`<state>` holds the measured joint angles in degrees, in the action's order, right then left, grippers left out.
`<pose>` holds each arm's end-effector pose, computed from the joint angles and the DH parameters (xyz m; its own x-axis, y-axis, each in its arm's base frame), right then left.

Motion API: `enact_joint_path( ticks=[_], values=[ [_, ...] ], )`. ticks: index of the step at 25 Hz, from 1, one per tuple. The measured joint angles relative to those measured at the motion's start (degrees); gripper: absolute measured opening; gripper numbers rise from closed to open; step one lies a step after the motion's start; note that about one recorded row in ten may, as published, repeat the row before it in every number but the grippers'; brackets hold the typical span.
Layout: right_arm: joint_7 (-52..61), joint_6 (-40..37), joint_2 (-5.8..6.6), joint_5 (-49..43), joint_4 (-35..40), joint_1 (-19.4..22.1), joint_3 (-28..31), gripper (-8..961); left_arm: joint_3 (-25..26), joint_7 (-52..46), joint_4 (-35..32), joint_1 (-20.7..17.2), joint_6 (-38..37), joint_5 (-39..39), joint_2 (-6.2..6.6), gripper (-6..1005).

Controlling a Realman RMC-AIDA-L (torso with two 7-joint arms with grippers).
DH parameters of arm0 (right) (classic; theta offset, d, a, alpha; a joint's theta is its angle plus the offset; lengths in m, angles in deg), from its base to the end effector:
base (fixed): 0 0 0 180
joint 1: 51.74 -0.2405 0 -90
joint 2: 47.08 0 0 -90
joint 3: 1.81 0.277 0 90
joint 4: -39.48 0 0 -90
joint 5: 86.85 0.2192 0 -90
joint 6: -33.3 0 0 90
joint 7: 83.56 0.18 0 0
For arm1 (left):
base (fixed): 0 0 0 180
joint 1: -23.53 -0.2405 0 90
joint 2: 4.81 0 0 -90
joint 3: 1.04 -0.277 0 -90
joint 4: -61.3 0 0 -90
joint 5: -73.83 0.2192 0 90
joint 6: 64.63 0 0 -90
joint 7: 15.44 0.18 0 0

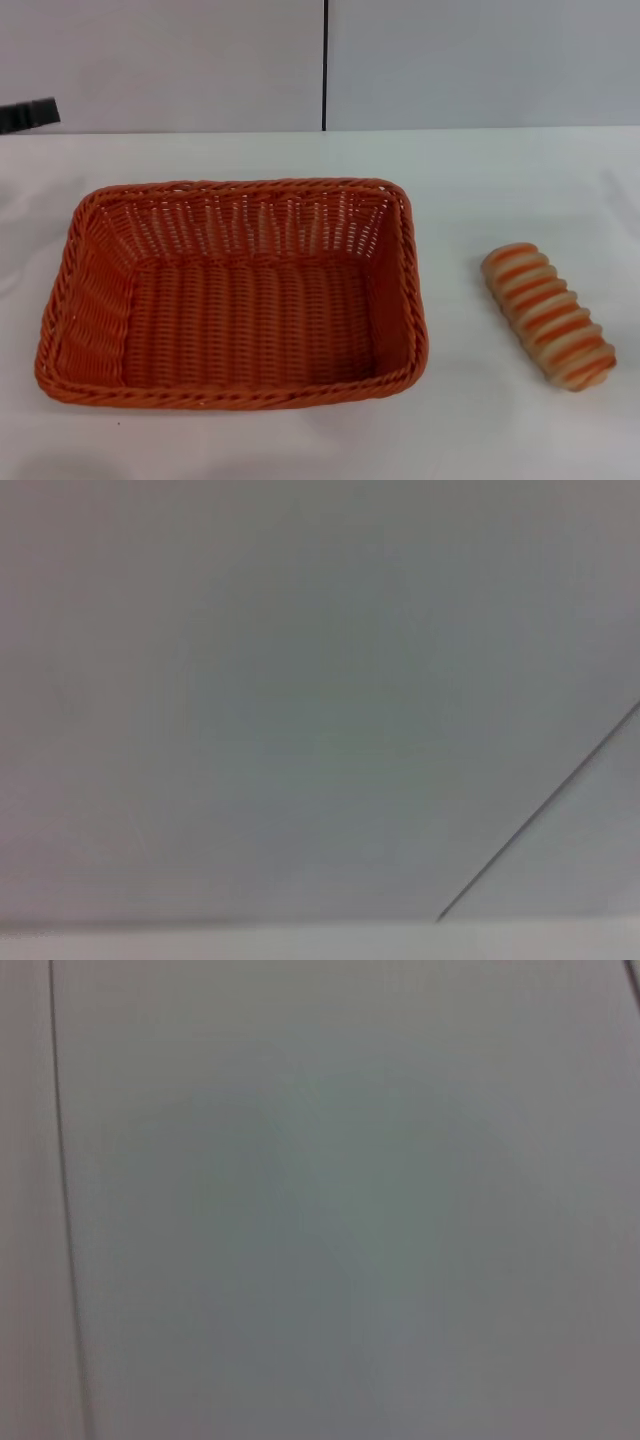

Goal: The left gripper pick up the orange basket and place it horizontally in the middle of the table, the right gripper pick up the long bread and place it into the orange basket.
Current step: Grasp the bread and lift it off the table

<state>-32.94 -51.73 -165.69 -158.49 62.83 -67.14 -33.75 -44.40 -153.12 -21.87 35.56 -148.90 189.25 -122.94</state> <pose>0.3544 0.3270 0.0443 0.5429 0.0771 -0.8362 -0.7379 -0.4316 -0.5189 -0.2969 0.3424 0.1078 0.4215 0.6417 0.6408 0.9061 -0.3256 -0.2700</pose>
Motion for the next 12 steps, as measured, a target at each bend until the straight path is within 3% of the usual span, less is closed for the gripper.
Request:
enact_joint_path(
  ticks=[1, 2, 3, 4, 6, 7, 8, 10, 12],
  values=[
    [10.8, 2.0, 0.0, -7.0, 7.8, 0.9, 0.5, 630, 1.3, 5.7, 2.7, -0.8, 0.1, -4.6, -0.08, 855],
    [10.8, 2.0, 0.0, -7.0, 7.8, 0.9, 0.5, 630, 1.3, 5.7, 2.7, -0.8, 0.1, -4.6, -0.08, 854],
    [21.0, 2.6, 0.16, -13.2, 14.5, 1.4, 1.7, 630, 2.0, 11.3, 5.4, -1.6, 0.1, -9.0, -0.2, 854],
    [21.0, 2.6, 0.16, -13.2, 14.5, 1.4, 1.7, 630, 2.0, 11.3, 5.4, -1.6, 0.1, -9.0, -0.2, 853],
    [35.9, 1.8, 0.4, -23.1, 24.9, 1.5, 4.1, 630, 2.1, 19.7, 10.0, -3.0, 0.0, -15.8, -0.18, 852],
    [35.9, 1.8, 0.4, -23.1, 24.9, 1.5, 4.1, 630, 2.1, 19.7, 10.0, -3.0, 0.0, -15.8, -0.18, 852],
    [46.9, -0.2, 1.14, -31.2, 31.5, 0.4, 5.1, 630, 2.2, 25.4, 13.2, -3.9, -0.1, -19.8, -0.14, 852],
    [50.8, -1.3, 1.64, -34.2, 33.5, -0.3, 5.4, 630, 2.3, 29.5, 15.8, -4.4, -0.2, -22.8, -0.13, 851],
    [59.7, -5.5, 3.32, -42.5, 36.8, -3.1, 6.5, 630, 2.3, 29.5, 15.8, -4.4, -0.2, -22.8, -0.13, 851]
  ],
)
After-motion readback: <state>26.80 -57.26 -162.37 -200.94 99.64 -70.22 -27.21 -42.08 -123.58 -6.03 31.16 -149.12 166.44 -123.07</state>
